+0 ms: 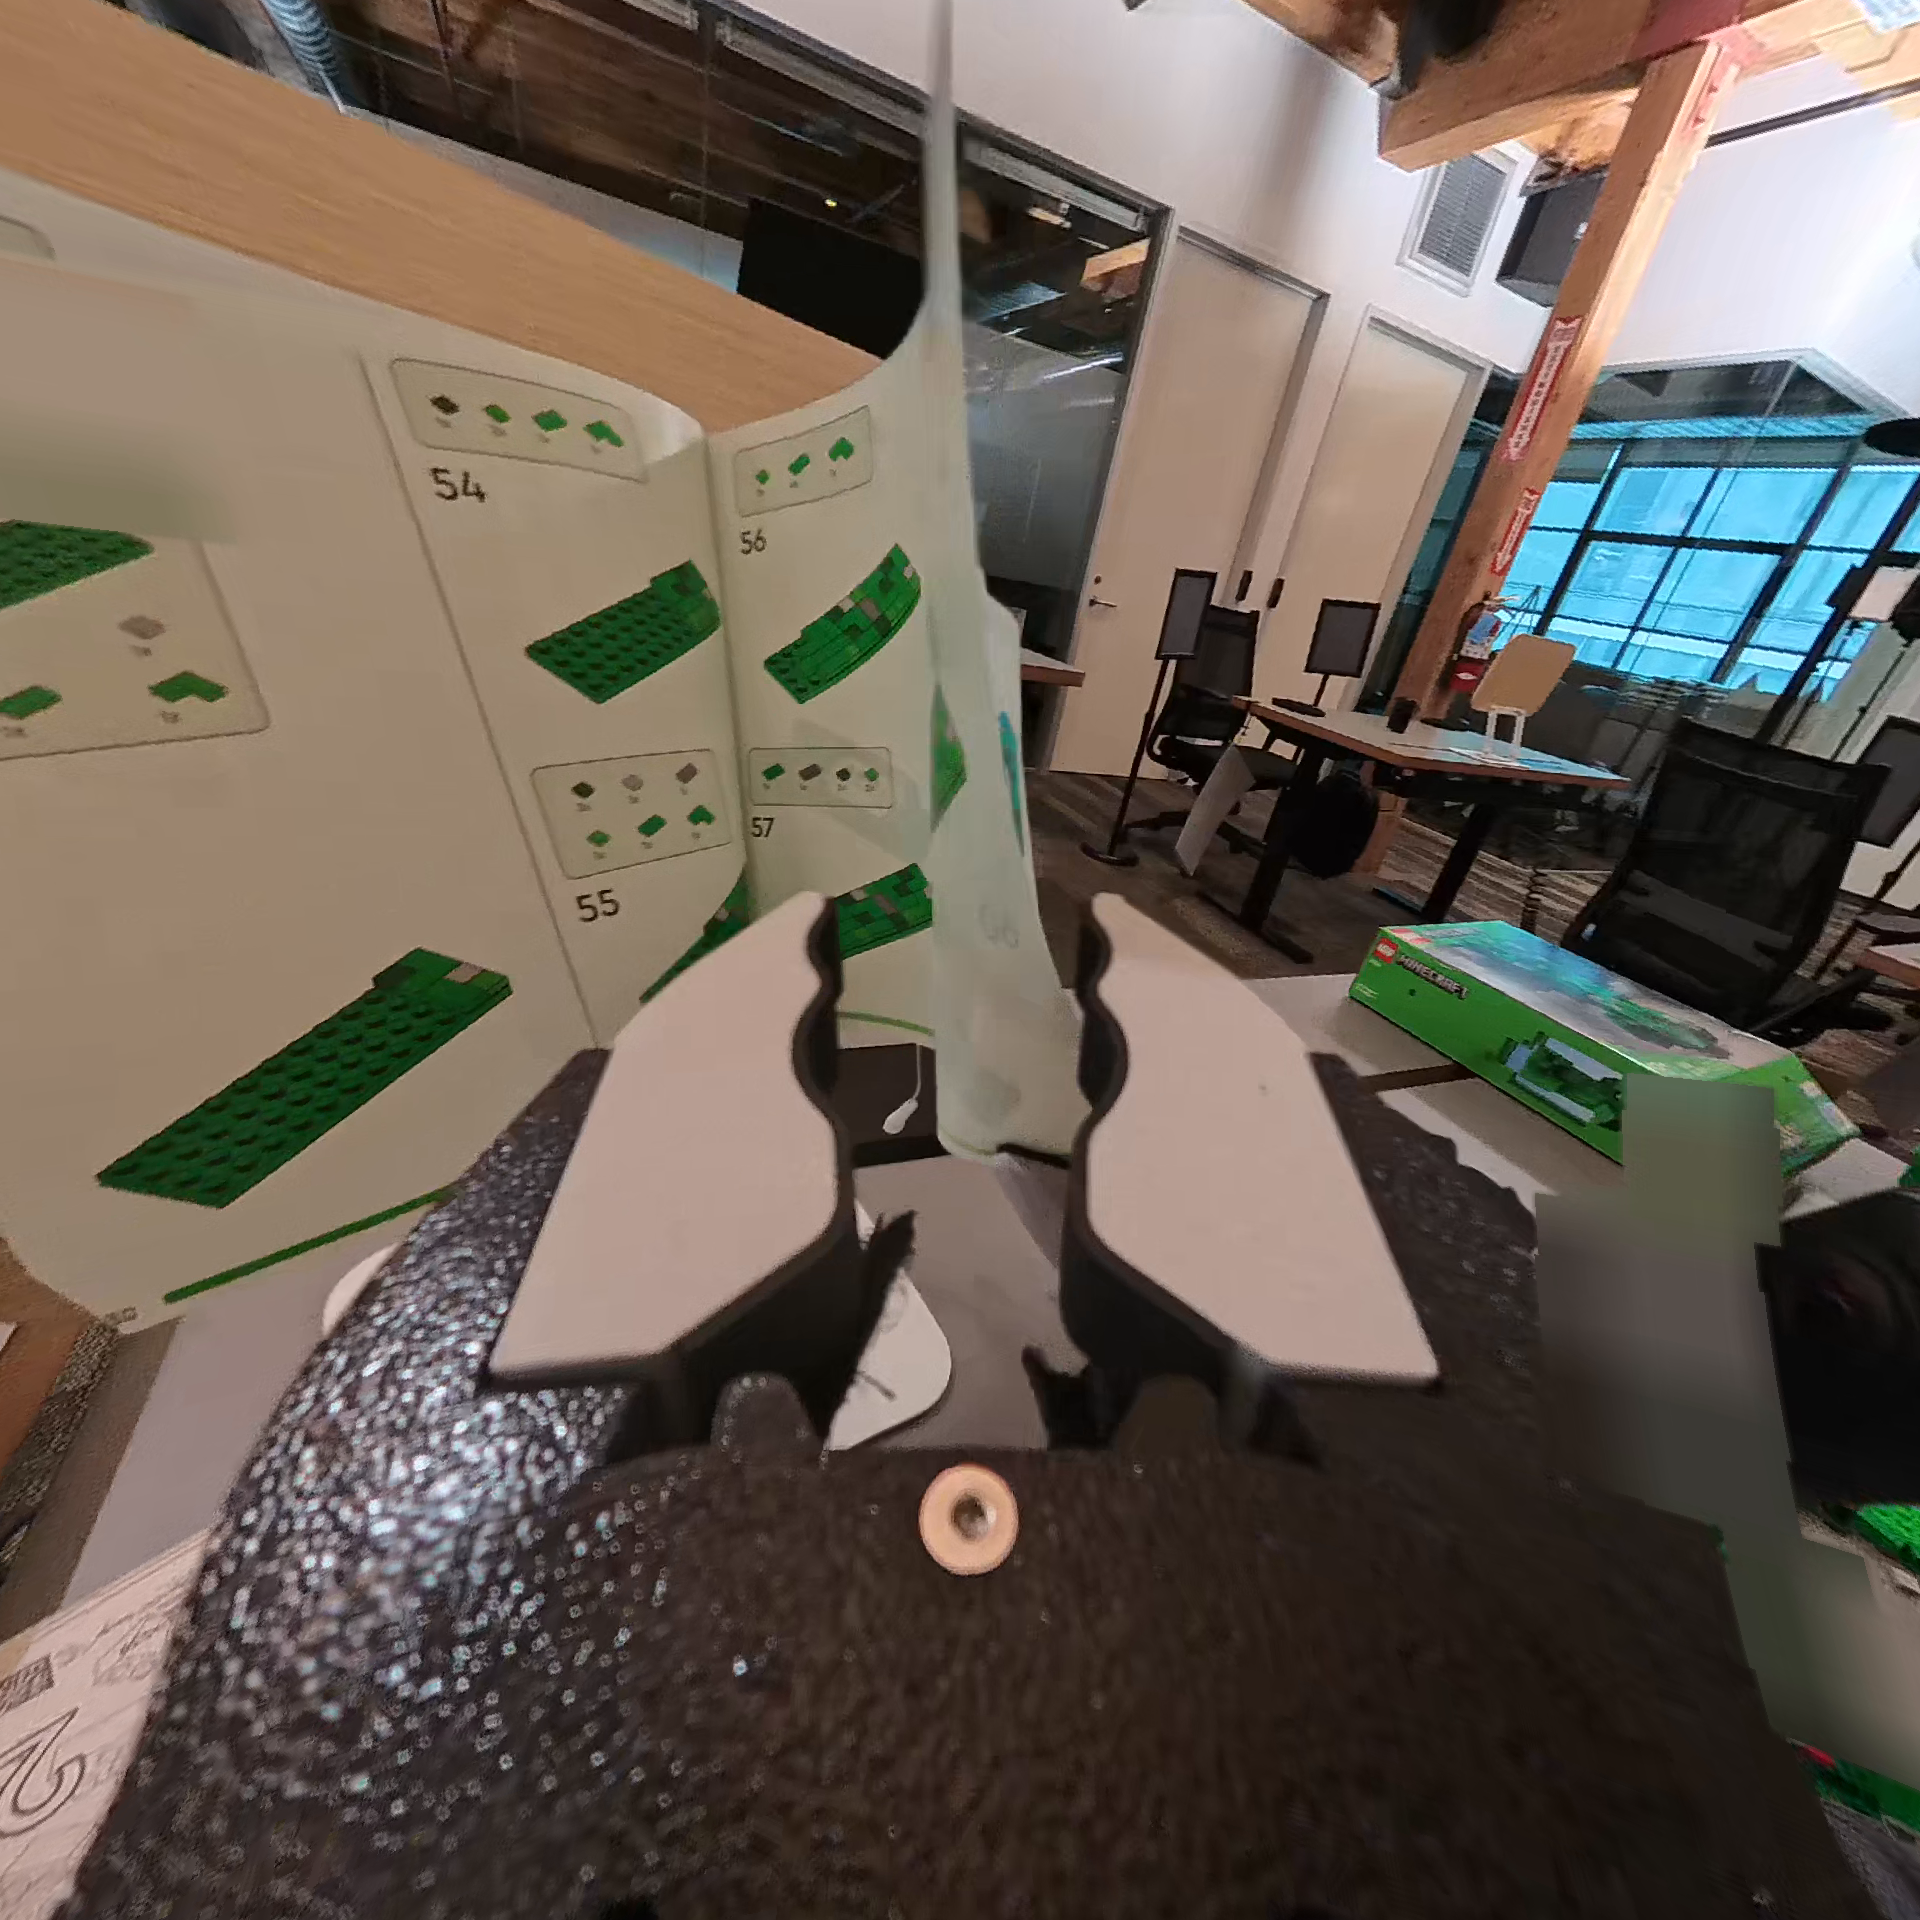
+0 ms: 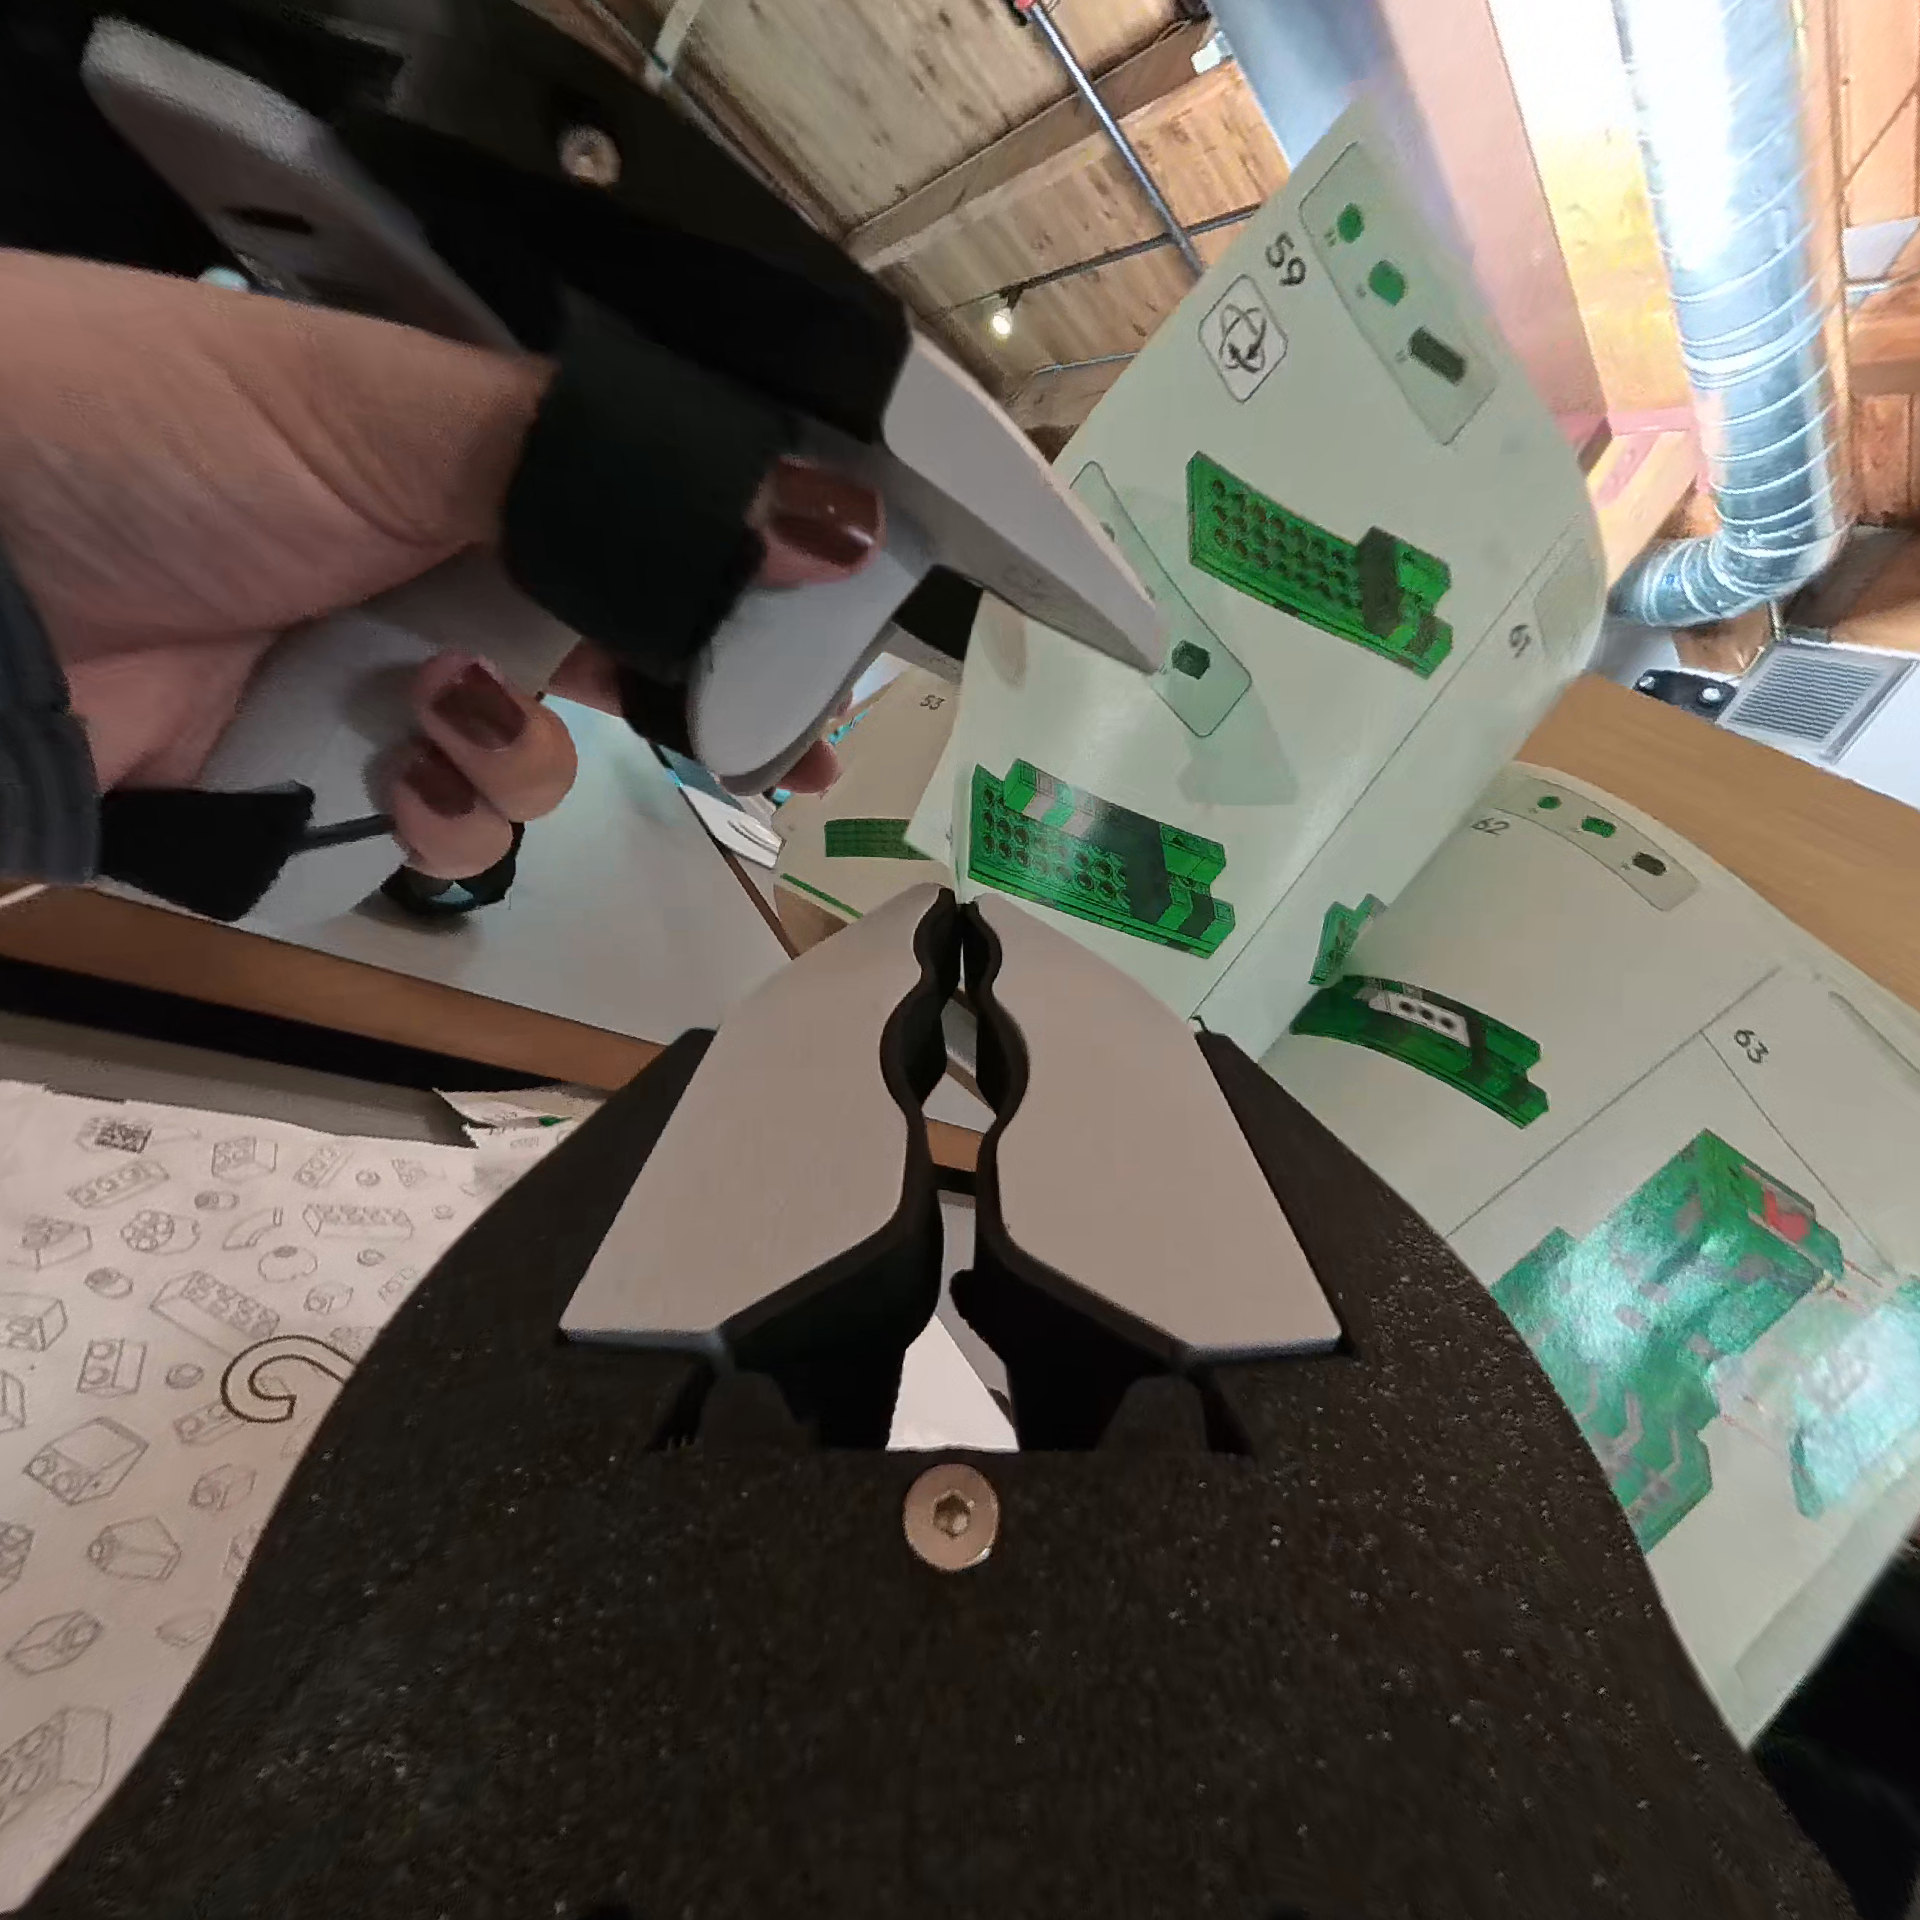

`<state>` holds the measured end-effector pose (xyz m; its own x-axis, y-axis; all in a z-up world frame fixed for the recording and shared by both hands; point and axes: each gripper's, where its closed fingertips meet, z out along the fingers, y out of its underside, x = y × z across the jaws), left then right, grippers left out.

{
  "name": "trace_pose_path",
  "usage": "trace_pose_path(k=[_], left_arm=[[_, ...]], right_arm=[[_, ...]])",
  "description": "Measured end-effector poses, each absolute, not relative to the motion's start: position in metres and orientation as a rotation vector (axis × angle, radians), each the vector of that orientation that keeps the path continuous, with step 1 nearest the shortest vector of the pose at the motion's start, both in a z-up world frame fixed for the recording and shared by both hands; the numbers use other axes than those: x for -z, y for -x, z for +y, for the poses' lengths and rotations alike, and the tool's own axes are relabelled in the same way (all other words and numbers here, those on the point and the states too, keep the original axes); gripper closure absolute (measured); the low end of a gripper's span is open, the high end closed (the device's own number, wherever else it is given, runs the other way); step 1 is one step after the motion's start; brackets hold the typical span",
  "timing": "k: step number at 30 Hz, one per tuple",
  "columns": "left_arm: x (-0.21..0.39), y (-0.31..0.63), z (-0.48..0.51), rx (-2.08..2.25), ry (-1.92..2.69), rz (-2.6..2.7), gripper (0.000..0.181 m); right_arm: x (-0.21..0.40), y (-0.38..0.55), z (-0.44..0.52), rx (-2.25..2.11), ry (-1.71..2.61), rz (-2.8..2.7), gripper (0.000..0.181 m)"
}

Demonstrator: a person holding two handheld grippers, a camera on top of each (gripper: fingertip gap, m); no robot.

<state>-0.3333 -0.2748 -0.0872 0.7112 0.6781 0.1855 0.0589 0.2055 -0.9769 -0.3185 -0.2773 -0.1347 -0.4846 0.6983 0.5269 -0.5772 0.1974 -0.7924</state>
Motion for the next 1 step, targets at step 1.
trace_pose_path(k=[1], left_arm=[[0.0884,0.3341,-0.2766,-0.485,1.315,-0.696,0.148]], right_arm=[[0.1358,0.3185,-0.2792,-1.509,0.116,-1.419,0.181]])
